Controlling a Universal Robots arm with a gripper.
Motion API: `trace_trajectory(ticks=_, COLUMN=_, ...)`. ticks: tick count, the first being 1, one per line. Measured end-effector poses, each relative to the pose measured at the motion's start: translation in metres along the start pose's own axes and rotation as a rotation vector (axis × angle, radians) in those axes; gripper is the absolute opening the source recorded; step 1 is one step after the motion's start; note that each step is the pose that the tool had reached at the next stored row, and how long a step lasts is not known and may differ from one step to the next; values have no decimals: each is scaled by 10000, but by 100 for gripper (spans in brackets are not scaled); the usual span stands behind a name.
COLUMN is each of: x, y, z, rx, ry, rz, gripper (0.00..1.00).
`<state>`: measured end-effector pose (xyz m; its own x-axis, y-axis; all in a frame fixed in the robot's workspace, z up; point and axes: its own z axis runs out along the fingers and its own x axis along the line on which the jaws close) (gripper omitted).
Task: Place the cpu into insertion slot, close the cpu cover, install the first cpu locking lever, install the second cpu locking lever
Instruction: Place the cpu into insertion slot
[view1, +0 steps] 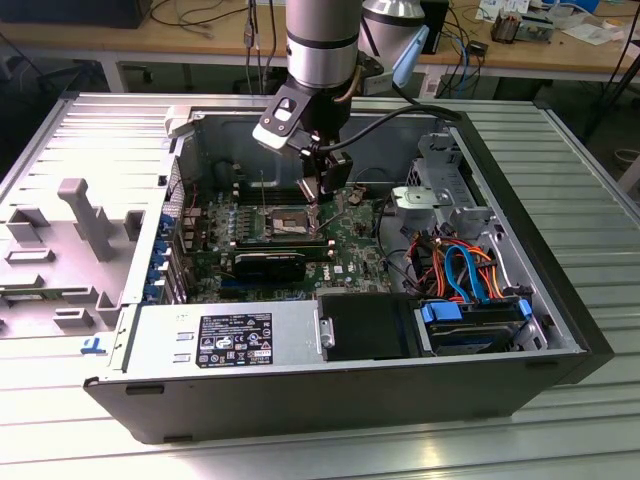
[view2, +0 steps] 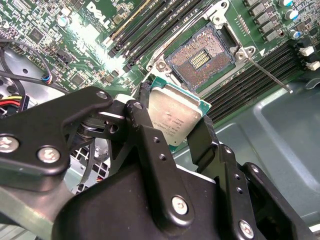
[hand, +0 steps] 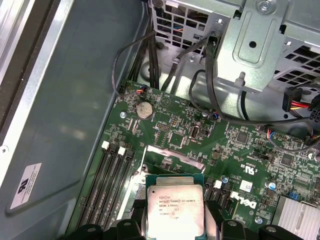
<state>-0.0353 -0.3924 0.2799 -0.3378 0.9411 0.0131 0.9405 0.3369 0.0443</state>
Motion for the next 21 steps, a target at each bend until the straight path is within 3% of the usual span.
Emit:
trace_trajectory(ticks=16, x=0, y=0, z=0, rx=-2, ry=-4, rz=100, gripper=55)
trace_trajectory(ticks=21, x=0, y=0, z=0, rx=-4, ry=-14, rz=324, gripper=55)
